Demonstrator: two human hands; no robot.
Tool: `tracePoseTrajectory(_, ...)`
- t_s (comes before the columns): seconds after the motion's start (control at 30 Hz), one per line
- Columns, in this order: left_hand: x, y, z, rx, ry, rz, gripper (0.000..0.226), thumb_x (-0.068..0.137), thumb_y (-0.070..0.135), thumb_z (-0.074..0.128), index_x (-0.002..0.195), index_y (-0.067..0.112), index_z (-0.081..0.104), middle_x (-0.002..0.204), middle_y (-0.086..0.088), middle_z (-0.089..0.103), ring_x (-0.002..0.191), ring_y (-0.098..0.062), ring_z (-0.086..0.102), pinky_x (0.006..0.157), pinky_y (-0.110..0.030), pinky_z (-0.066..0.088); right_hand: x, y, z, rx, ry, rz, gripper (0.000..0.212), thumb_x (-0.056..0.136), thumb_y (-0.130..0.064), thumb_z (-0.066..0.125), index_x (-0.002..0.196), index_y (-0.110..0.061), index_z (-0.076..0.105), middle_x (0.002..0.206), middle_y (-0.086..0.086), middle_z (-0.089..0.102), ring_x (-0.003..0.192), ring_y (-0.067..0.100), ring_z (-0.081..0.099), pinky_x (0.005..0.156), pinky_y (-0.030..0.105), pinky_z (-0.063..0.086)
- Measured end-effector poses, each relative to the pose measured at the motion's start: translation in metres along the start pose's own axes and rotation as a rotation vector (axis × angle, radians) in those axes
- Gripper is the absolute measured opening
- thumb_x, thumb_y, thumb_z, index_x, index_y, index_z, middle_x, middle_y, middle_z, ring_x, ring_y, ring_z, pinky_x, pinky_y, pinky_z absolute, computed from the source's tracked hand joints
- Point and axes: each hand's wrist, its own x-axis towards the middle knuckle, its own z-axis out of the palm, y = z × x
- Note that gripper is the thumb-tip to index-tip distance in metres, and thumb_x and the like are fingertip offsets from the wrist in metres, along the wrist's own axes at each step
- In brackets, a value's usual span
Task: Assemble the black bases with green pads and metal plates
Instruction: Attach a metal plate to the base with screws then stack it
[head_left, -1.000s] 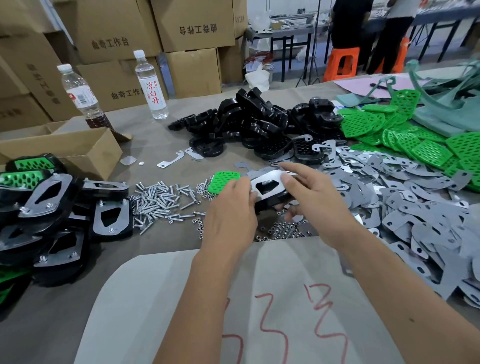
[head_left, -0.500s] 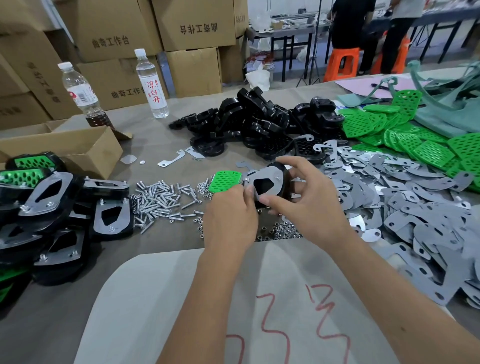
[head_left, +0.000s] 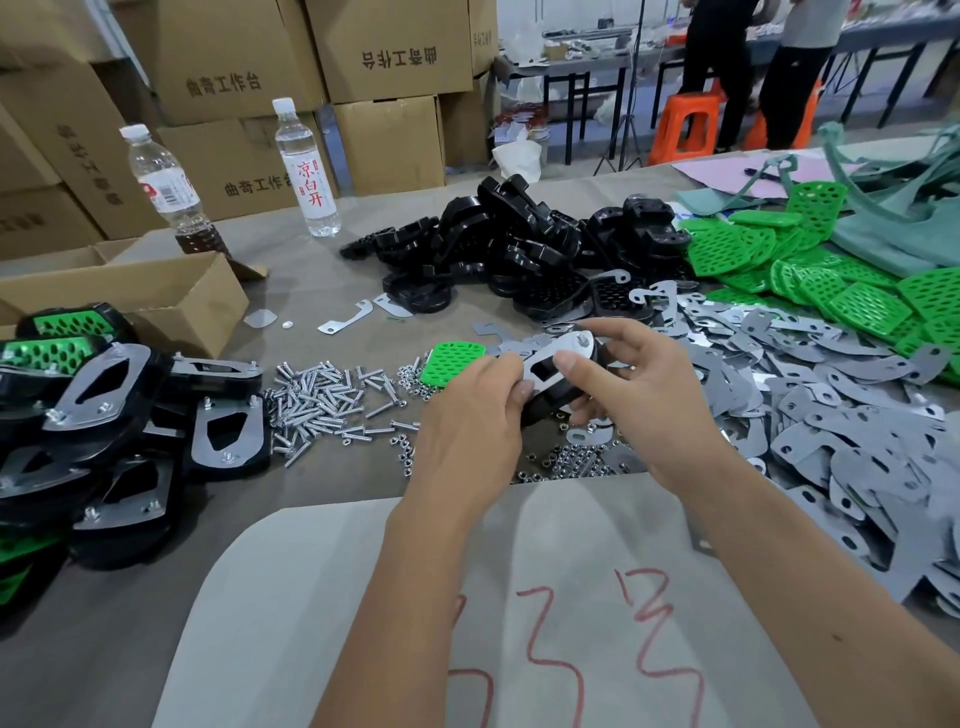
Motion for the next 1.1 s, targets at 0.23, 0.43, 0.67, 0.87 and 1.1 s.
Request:
tracePoseTrajectory(0.23,0.0,-0.004,0.002,-0.039,-0.001,0.016,0.029,0.105,0.018,0.051,0.08,0.017,0.035,0.08,0.004,0.043,0.078,-0.026,0.04,0.065,-0.045,0.035,-0.001,0.001,0.0,-0.024,-0.069,0.027,0.034,0.095,-0.017,0.075,0.125,-0.031,0.067,0.084,-0.015,0.072,0.054,0.025,0.068,0.059,0.029,0.058)
tracePoseTrajectory(0.43,0.0,0.003,0.0,0.01,-0.012,0.061,0.031,0.103,0.015,0.054,0.08,0.018,0.034,0.084,0.003,0.042,0.077,-0.025,0.041,0.064,-0.042,0.031,-0.001,0.003,0.002,-0.007,-0.025,0.068,0.031,0.1,-0.009,0.065,0.126,-0.026,0.068,0.091,0.005,0.069,0.061,0.04,0.065,0.064,0.05,0.061)
tracePoseTrajectory(0.67,-0.001,-0.008,-0.025,0.096,-0.031,-0.03,0.03,0.102,0.016,0.052,0.08,0.022,0.032,0.088,0.004,0.044,0.085,-0.027,0.046,0.07,-0.043,0.035,-0.003,0.001,0.035,0.08,0.01,0.092,0.036,0.1,-0.005,0.065,0.13,-0.023,0.066,0.091,0.0,0.076,0.051,0.023,0.066,0.052,0.034,0.06)
tracePoseTrajectory(0.87,-0.014,-0.056,-0.105,0.194,0.25,-0.321,0.016,0.099,0.027,0.06,0.086,0.019,0.056,0.089,0.001,0.065,0.088,-0.025,0.057,0.077,-0.042,0.044,-0.007,-0.009,0.144,0.283,-0.224,0.257,0.029,0.096,-0.002,0.07,0.121,-0.004,0.056,0.102,0.019,0.072,0.073,0.022,0.074,0.057,0.029,0.06)
tracePoseTrajectory(1.1,-0.056,-0.103,-0.152,0.256,0.354,-0.563,0.006,0.093,0.011,0.063,0.089,0.012,0.067,0.091,-0.004,0.067,0.093,-0.028,0.061,0.083,-0.044,0.049,-0.029,-0.01,0.26,-0.393,-0.426,-0.276,0.01,0.084,-0.017,0.067,0.076,-0.012,0.071,0.071,0.003,0.058,0.068,0.017,0.048,0.063,0.036,0.042)
